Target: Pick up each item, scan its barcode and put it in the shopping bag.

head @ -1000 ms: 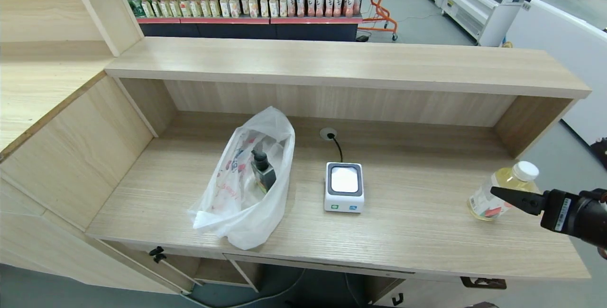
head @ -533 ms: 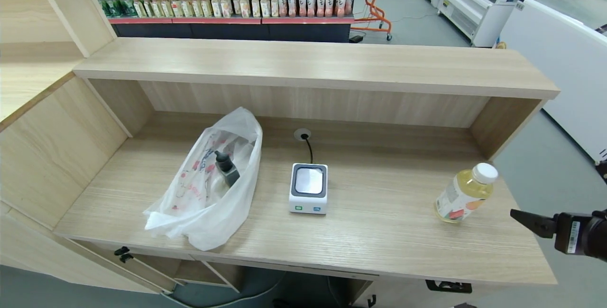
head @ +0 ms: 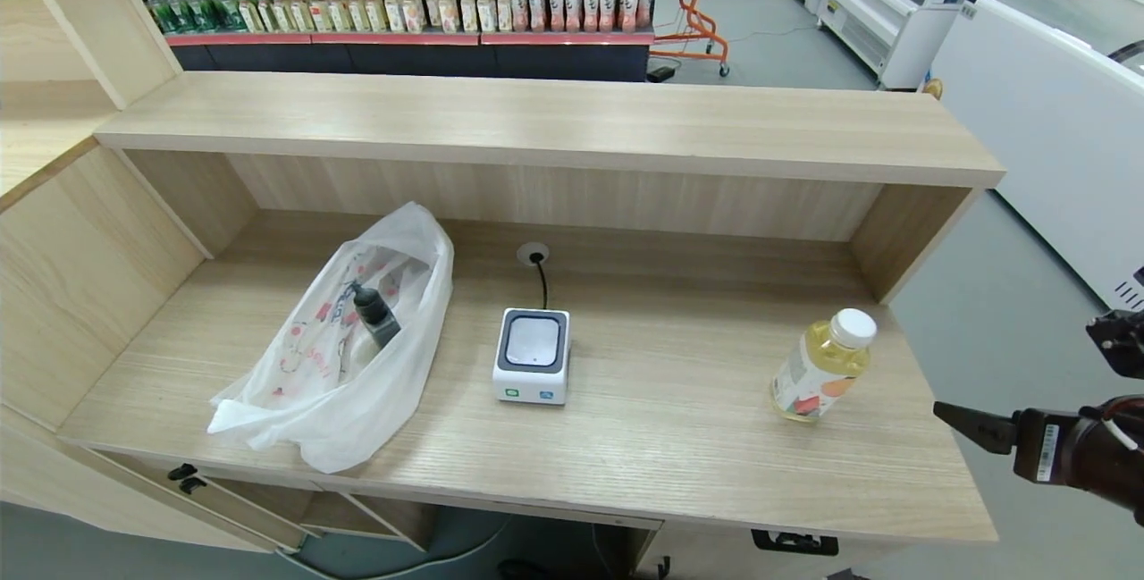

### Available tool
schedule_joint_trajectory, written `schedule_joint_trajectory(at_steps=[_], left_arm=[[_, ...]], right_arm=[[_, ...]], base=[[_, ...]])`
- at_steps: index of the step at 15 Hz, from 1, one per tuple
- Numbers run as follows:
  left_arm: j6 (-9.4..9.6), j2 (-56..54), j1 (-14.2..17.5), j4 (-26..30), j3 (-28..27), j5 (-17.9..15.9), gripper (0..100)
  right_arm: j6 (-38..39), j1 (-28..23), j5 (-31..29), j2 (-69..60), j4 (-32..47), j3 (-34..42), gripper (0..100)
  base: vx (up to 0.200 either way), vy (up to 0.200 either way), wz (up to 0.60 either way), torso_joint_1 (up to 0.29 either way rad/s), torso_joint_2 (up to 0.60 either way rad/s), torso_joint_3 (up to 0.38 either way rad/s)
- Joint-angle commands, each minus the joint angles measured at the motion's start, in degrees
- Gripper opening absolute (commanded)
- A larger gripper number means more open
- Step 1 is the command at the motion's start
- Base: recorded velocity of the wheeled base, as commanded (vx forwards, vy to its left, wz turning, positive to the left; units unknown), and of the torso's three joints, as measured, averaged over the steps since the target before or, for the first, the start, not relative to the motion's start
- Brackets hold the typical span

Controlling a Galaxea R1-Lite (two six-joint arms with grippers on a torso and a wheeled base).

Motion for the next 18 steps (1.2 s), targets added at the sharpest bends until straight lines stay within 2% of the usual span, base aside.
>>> schedule_joint_trajectory(at_steps=[1, 5, 9, 12, 18], left_arm=[[0.02, 0.0, 0.1, 0.0, 0.0, 0.0, 100], [0.02, 0.0, 0.0, 0.0, 0.0, 0.0, 100], [0.02, 0.0, 0.0, 0.0, 0.0, 0.0, 100], [0.02, 0.0, 0.0, 0.0, 0.0, 0.0, 100], [0.02, 0.0, 0.0, 0.0, 0.0, 0.0, 100]], right_arm=[[0.0, 1.4, 0.8, 5.6, -5.0, 1.5, 100], [-0.2, 5.5, 0.5, 12.3, -18.0, 3.2, 100], [0.1, 6.1, 0.5, 17.8, -22.9, 3.1, 100], [0.0, 6.7, 0.5, 23.5, -29.8, 2.9, 100], [2.7, 12.1, 0.5, 30.4, -37.0, 2.2, 100]], base=[[0.0, 0.0, 0.0, 0.0, 0.0, 0.0], [0.0, 0.0, 0.0, 0.0, 0.0, 0.0], [0.0, 0.0, 0.0, 0.0, 0.0, 0.0], [0.0, 0.0, 0.0, 0.0, 0.0, 0.0], [0.0, 0.0, 0.0, 0.0, 0.0, 0.0]])
